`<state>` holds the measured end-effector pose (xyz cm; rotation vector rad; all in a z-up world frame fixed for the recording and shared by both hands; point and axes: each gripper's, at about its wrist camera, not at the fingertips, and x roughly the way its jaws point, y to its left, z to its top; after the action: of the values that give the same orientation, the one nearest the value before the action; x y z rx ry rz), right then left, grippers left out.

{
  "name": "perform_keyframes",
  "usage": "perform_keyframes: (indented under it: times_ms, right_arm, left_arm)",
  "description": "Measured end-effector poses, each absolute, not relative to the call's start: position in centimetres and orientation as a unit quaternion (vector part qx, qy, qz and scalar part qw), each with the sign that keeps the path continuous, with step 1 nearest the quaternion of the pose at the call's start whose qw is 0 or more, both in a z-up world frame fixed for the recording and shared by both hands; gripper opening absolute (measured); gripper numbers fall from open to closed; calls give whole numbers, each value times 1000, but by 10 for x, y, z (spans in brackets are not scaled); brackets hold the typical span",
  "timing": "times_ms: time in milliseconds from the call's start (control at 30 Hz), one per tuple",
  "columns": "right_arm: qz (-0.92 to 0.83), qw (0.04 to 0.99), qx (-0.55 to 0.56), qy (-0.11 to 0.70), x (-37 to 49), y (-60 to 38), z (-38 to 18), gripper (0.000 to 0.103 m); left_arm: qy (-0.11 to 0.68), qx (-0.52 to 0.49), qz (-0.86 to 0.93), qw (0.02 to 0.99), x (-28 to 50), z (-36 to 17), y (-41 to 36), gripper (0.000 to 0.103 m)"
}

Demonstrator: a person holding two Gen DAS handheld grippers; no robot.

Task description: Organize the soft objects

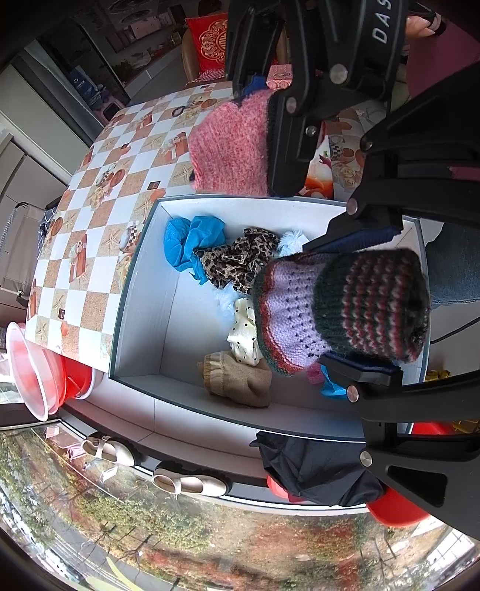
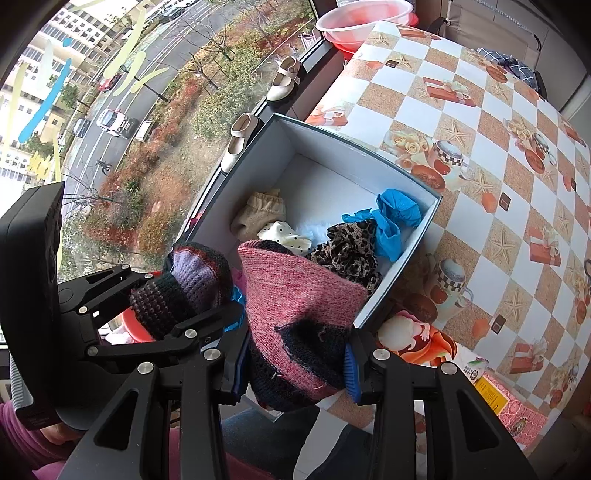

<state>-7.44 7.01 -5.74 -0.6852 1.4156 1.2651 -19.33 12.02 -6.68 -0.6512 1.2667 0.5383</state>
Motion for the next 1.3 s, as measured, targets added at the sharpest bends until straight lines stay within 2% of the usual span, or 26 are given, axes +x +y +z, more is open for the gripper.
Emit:
perform_keyframes:
  times_ms: [167,200,267,333,367,400,533,767,967,1300]
  right_arm:
    - [533,536,-286,589,-75,77,-55,44]
    - [533,536,-284,589,-75,78,-55,44]
    - [529,539,-280,592,-73,78,-54,51]
    - [526,543,-276,594,-70,76,-54,79]
    - [523,545,-275,595,-68,76,-54,87]
    - [518,551,-276,594,-66,75,-53,102]
    - [516,562,-257,594,-55,66,-46,102]
    - [495,568,-208,623,-40,37,-40,102]
    - [464,587,-145,647,-26,-5,-33,102]
    - [475,613,-116,621,-13,-62,-8,102]
  left_arm:
    - [577,-272,258,726,-192,-63,119,77]
    - [578,-269,262,725,-191,-63,119,78]
    - [585,-269,262,719,-189,-66,119,79]
    - [591,-277,261,711,-188,-70,120,81]
    - [592,-278,266,709,-189,-72,121,82]
    - [589,-282,269,708,-189,-73,122,83]
    - [576,-323,267,702,-191,-82,130,103]
    - [571,-352,224,707,-177,-90,129,103]
    - [603,-305,186,713,-149,-82,106,103]
    - [595,-269,190,733,-123,-57,60,103]
